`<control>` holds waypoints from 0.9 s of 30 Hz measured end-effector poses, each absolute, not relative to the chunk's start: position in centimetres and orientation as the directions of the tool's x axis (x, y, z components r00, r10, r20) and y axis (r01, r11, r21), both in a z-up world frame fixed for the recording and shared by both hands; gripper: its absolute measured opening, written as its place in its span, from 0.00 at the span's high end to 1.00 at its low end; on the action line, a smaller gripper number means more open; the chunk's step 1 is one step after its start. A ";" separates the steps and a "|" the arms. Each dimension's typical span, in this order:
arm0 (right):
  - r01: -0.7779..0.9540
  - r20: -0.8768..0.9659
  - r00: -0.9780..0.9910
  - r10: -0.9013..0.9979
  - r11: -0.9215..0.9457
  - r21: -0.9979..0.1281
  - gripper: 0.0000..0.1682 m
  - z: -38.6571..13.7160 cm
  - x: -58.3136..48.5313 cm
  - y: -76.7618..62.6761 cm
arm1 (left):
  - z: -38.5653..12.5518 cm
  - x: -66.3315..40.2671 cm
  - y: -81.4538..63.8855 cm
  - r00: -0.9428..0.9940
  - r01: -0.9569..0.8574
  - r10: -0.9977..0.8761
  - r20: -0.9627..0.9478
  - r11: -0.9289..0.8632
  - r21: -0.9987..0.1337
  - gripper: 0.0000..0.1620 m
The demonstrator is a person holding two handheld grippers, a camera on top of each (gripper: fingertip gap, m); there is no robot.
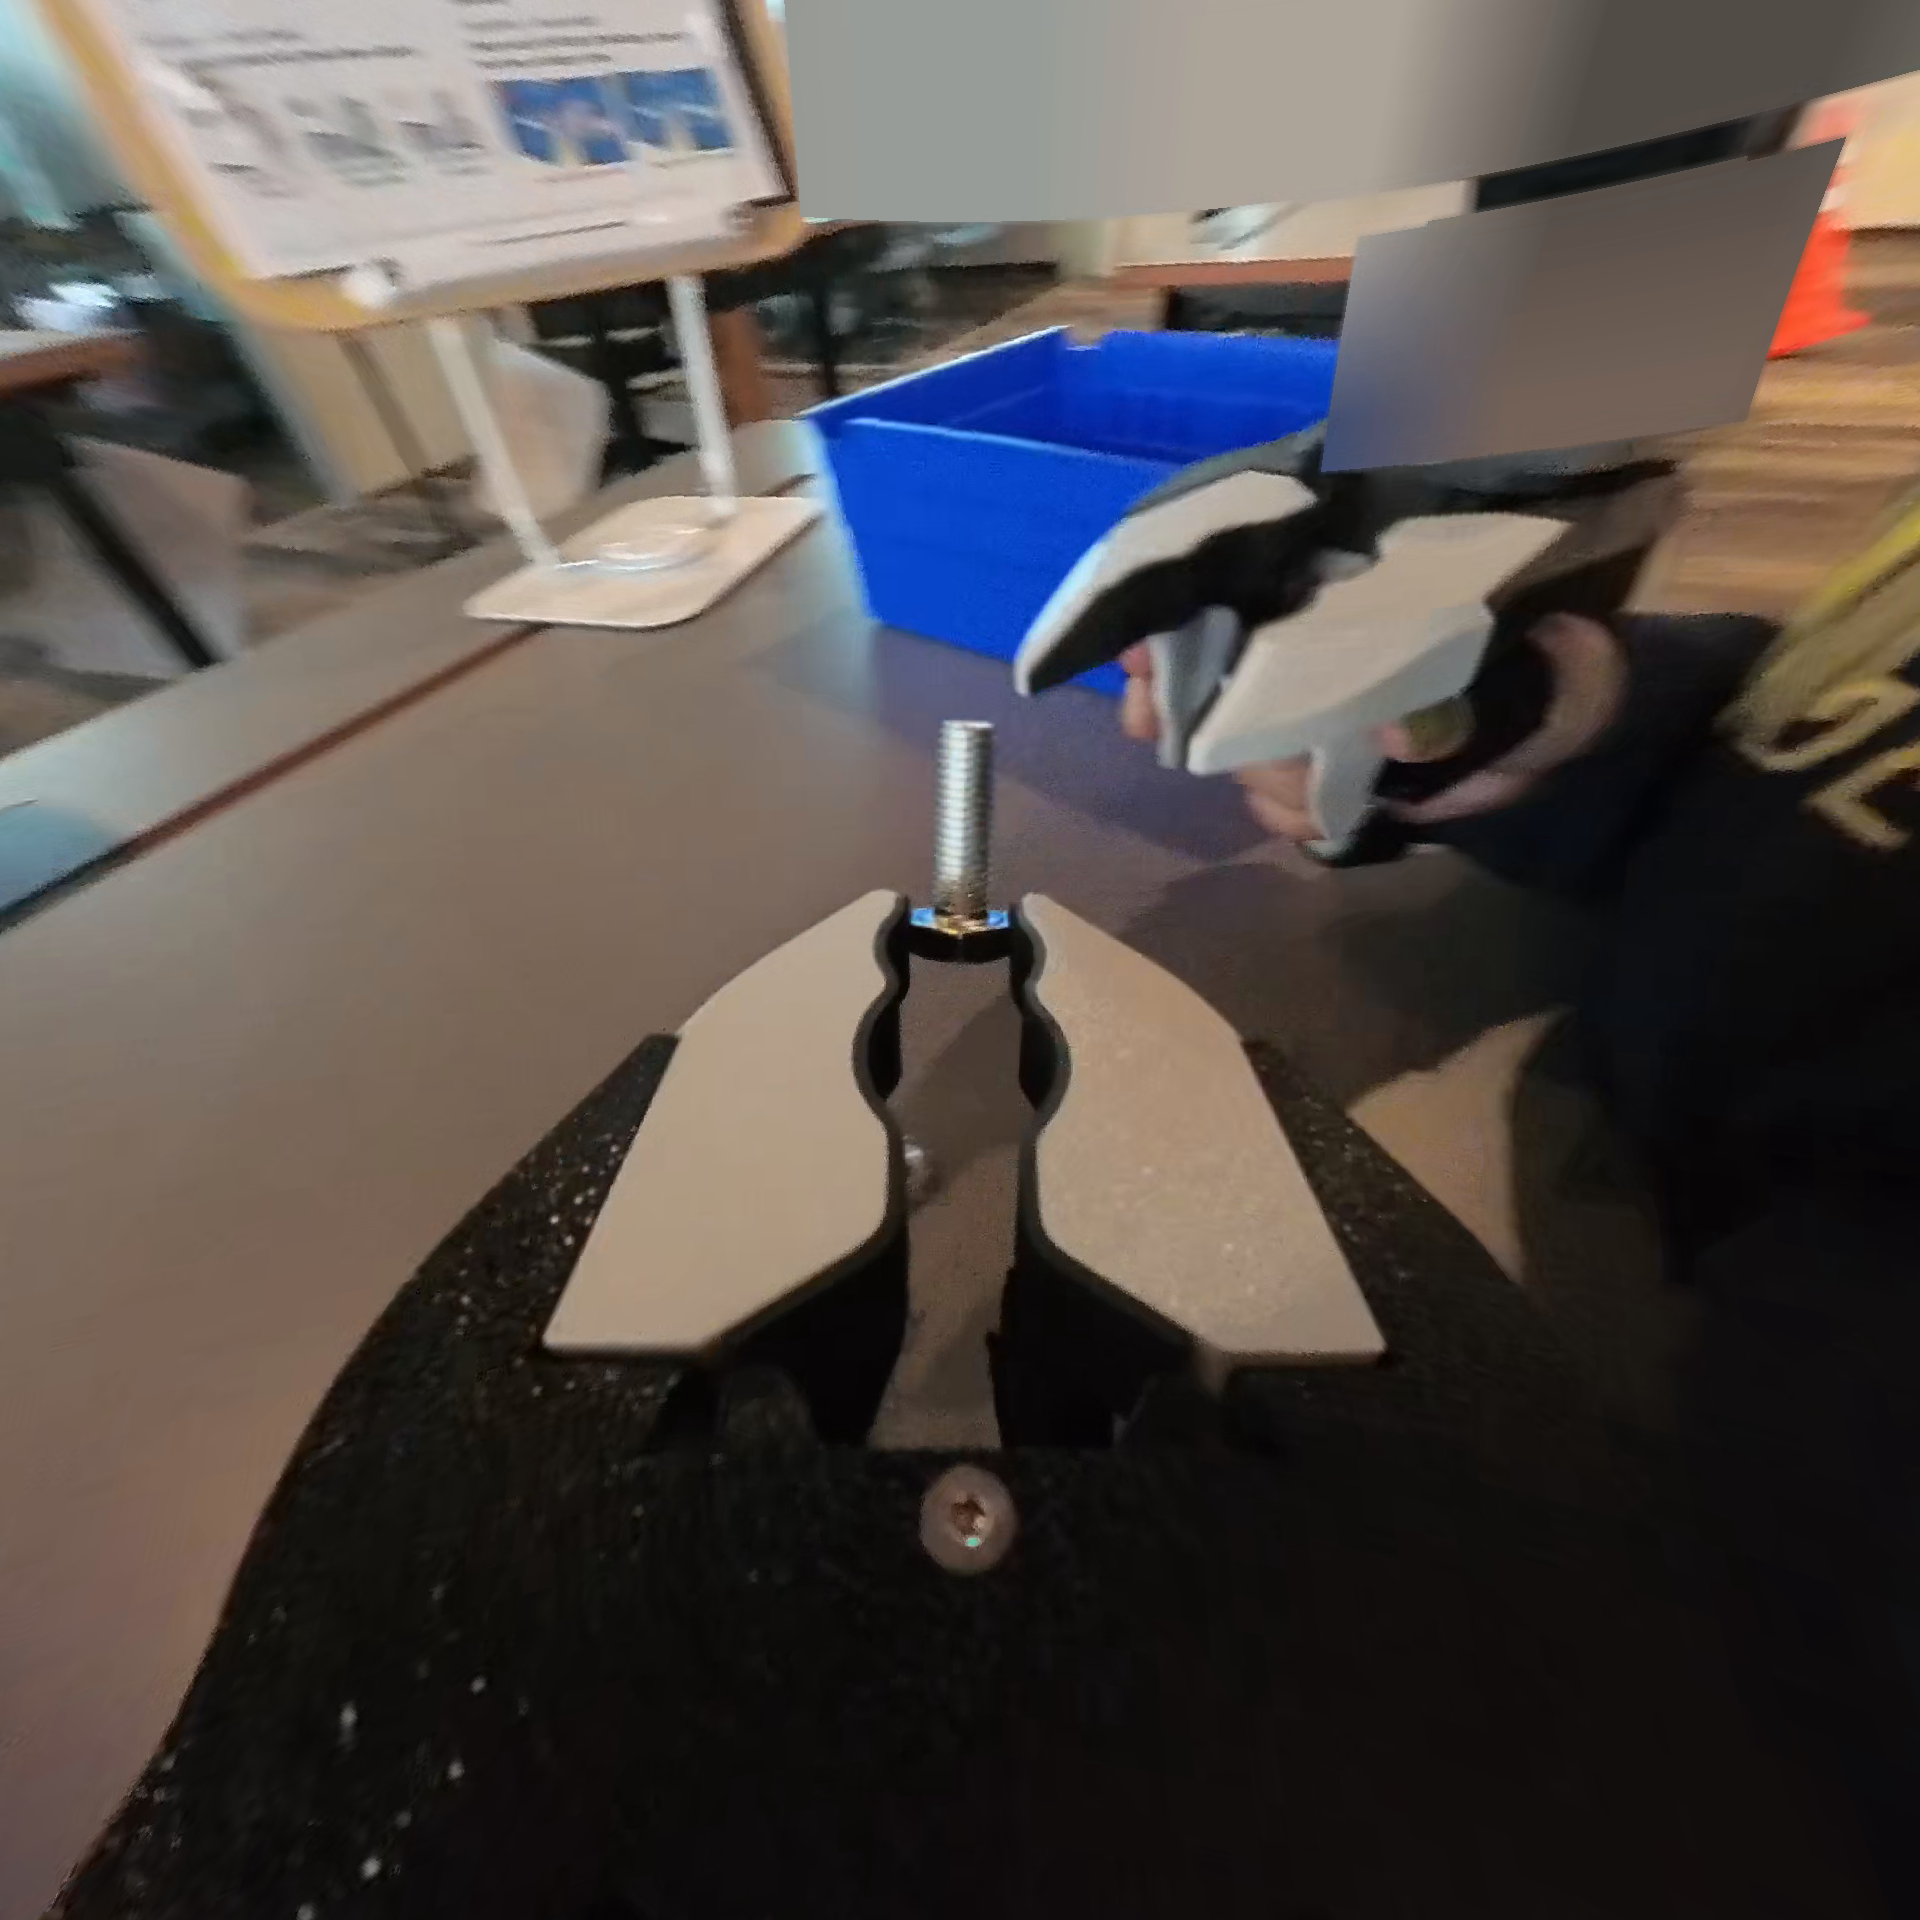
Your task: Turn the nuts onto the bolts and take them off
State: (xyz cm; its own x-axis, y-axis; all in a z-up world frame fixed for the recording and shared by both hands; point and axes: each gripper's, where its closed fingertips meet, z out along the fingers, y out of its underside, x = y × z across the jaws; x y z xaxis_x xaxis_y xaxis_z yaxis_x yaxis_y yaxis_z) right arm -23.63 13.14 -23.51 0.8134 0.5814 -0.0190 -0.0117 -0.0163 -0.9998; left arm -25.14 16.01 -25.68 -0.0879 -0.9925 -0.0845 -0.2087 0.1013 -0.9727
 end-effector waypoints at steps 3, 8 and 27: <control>0.087 -0.021 0.855 0.518 -0.183 -0.979 0.78 -26.7 -23.1 14.9 | -25.6 -25.7 18.3 0.052 -0.173 -0.996 -0.067 0.057 -0.983 0.89; 0.279 0.031 0.845 0.534 -0.390 -0.878 0.79 -30.9 -24.1 16.6 | -26.0 -26.4 19.6 0.125 -0.140 -0.992 -0.022 0.004 -0.990 0.89; 0.442 0.016 0.777 0.629 -0.527 -0.726 0.88 -35.3 -25.8 18.5 | -26.0 -27.1 20.1 0.088 -0.082 -0.994 0.068 -0.075 -0.994 0.89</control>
State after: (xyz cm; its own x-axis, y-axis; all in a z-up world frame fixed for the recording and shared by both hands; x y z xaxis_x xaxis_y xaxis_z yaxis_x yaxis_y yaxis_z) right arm -25.83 18.53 -35.32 0.7771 0.6292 0.0162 0.4418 -0.5271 -0.7259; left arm -27.11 20.10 -26.05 0.0885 -0.9937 0.0682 -0.0815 -0.0754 -0.9938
